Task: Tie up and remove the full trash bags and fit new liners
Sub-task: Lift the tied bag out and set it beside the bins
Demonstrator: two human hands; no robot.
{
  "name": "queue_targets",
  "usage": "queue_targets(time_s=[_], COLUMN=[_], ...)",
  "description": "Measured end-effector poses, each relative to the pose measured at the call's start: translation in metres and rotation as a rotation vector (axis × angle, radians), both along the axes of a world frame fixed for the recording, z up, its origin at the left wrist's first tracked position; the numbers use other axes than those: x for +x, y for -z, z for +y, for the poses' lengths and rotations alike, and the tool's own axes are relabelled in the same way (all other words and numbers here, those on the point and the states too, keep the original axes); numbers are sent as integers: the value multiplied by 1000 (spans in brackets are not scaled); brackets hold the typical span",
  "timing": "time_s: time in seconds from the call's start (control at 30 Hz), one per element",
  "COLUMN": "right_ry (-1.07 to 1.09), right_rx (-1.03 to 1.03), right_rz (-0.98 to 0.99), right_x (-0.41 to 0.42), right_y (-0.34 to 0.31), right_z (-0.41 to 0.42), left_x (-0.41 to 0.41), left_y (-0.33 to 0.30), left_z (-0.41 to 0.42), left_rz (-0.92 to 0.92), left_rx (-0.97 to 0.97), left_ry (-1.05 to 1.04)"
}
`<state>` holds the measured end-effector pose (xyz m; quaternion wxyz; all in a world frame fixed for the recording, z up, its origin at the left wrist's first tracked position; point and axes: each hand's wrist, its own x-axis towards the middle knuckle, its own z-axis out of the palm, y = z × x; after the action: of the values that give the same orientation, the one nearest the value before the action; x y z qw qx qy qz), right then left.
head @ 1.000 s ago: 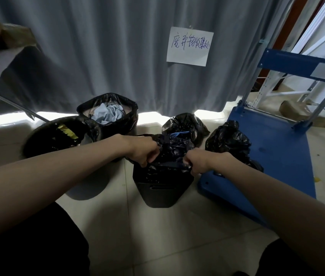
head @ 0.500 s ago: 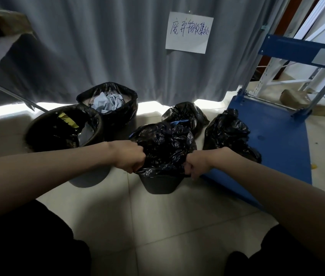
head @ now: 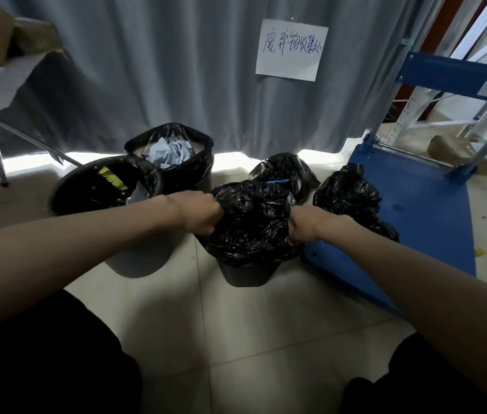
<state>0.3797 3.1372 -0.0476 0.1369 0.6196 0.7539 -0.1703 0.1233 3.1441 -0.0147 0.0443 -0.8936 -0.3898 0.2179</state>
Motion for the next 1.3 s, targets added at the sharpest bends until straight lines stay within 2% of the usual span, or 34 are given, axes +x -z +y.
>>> queue_targets(time_s=[0.1,0.3,0.47,0.6,0.67,0.73,0.83,0.9,1.03,1.2,1.27,1.3], right_ry=[68,112,-21,-143,-218,-284,-335,-238,-44,-139,-138,-131], right_rx=[118,185,339,321,339,243,-291,-430,-258,340,344,232], right_rz=[69,10,98,219,215,138,-49,-67,161,195,164,157], right_x=[0,-2,-21,-52,-66,-74,-78,-79,-80,-83,-85,-86], right_y=[2,16,17,26,38,53,75,81,70,59,66,70], right_z=[1,10,22,29,31,33,38,40,47,45,51,53], left_x=[1,2,7,14,15,13,6,1,-7,-1,4,6], left_y=[9,21,18,20,26,32,34,33,34,39,40,41], left_z=[17,54,77,87,87,88,93,100,112,122,123,124], left_rz=[-134,-273,-332,-338,-331,-359,-441,-499,-599,-639,-634,-630], left_rx=[44,119,103,24,17,29,22,4,54,91,78,76], left_ry=[-78,-356,-518,-581,-573,-574,-616,-659,-715,-738,-737,-734])
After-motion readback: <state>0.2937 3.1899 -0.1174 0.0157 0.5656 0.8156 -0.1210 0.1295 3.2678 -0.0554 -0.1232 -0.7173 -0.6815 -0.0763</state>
